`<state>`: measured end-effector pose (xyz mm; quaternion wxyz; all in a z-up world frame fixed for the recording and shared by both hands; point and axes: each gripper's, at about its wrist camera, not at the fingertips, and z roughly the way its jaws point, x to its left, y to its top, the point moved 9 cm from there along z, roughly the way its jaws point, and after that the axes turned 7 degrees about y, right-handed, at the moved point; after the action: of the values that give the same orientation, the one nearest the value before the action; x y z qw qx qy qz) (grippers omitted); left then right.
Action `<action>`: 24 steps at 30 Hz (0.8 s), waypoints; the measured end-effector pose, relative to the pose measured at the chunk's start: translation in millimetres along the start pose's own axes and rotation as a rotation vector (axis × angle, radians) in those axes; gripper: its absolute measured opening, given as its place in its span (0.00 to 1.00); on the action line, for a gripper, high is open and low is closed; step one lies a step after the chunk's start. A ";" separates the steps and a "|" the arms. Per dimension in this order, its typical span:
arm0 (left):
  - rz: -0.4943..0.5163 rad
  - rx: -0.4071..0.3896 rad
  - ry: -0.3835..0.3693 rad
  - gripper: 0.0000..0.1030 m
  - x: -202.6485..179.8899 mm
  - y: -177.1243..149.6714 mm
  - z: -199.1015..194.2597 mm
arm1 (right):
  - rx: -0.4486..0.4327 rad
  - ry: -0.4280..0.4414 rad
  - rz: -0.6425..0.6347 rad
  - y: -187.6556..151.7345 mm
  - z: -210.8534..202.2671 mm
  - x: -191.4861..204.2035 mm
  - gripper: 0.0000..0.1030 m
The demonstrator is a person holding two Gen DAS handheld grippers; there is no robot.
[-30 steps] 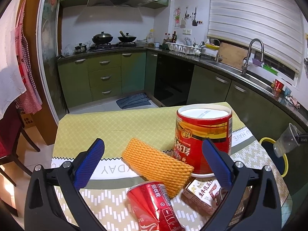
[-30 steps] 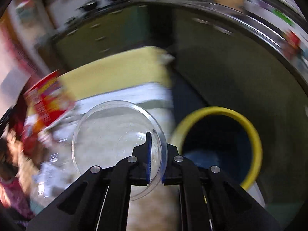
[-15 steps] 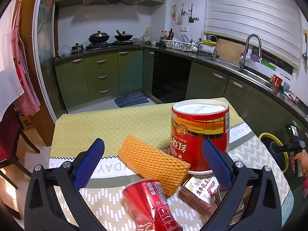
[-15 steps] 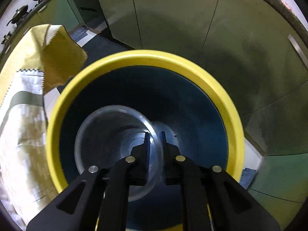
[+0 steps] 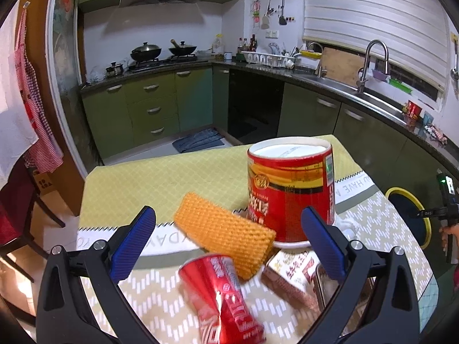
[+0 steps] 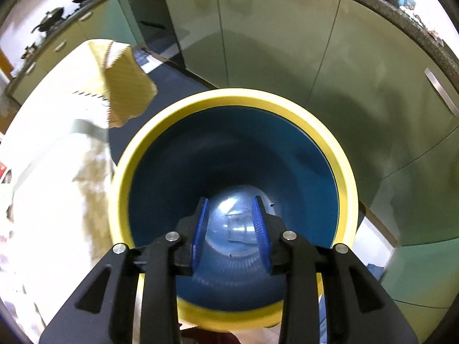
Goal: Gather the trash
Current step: 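Carry the cup into the yellow bin and open the right gripper while the left gripper grasps the red can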
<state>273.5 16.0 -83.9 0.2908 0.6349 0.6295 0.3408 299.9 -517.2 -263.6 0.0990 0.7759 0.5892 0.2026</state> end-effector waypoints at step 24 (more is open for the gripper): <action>-0.001 0.433 0.155 0.92 18.8 -80.5 49.1 | -0.019 0.124 -0.051 -41.1 -21.9 21.2 0.32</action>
<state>263.8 40.9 -176.3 0.0986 0.6540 0.7087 0.2454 259.2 -487.1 -255.9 0.0746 0.7457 0.6117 0.2534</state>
